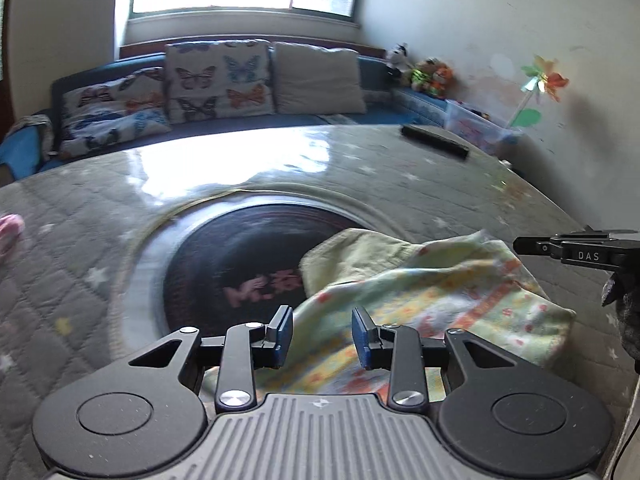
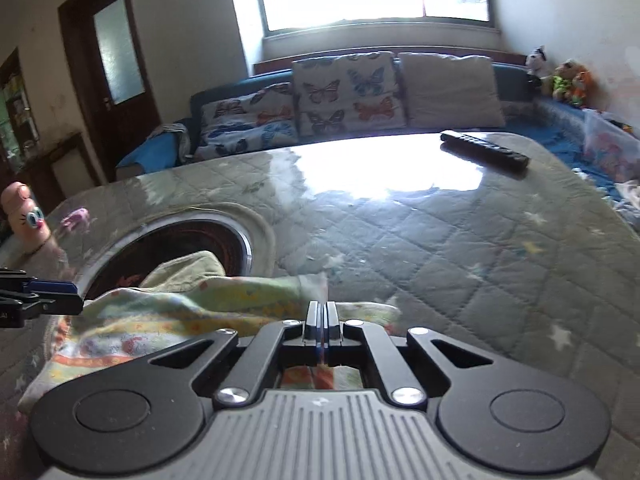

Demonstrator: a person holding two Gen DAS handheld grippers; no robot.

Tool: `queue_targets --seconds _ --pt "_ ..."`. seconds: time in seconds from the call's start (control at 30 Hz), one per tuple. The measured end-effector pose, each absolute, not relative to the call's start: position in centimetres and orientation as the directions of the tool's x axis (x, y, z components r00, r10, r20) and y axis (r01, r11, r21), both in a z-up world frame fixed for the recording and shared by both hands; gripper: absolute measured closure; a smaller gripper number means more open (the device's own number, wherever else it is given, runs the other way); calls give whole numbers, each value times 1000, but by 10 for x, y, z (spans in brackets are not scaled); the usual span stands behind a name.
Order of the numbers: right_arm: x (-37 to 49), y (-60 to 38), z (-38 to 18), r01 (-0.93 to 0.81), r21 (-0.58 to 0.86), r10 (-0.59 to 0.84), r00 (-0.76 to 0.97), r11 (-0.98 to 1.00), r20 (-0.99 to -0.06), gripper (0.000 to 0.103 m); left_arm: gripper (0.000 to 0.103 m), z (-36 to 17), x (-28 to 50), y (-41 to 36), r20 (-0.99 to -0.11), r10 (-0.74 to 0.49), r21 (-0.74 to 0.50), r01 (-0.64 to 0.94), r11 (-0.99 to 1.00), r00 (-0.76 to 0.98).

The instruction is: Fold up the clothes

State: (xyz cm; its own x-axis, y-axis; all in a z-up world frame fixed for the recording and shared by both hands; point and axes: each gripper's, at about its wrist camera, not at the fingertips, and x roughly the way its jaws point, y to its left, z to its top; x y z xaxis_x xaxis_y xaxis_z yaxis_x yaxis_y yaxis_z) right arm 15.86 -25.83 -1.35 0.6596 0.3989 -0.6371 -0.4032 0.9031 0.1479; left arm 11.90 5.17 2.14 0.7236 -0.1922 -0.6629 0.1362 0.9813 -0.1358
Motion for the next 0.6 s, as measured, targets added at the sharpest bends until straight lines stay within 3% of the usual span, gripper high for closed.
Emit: queue_targets --seconds 0.2,0.37,0.6 --pt "167 -259 -27 -402 161 401 636 902 -660 97 68 6 148 34 -690 -213 -149 152 977 692" --pt "165 -232 -14 -516 150 489 620 843 -613 94 68 -1 163 26 -696 -217 -155 152 976 684" --pt "185 -188 -36 -595 154 533 538 789 -652 93 68 -6 165 19 -696 -214 -138 165 977 686"
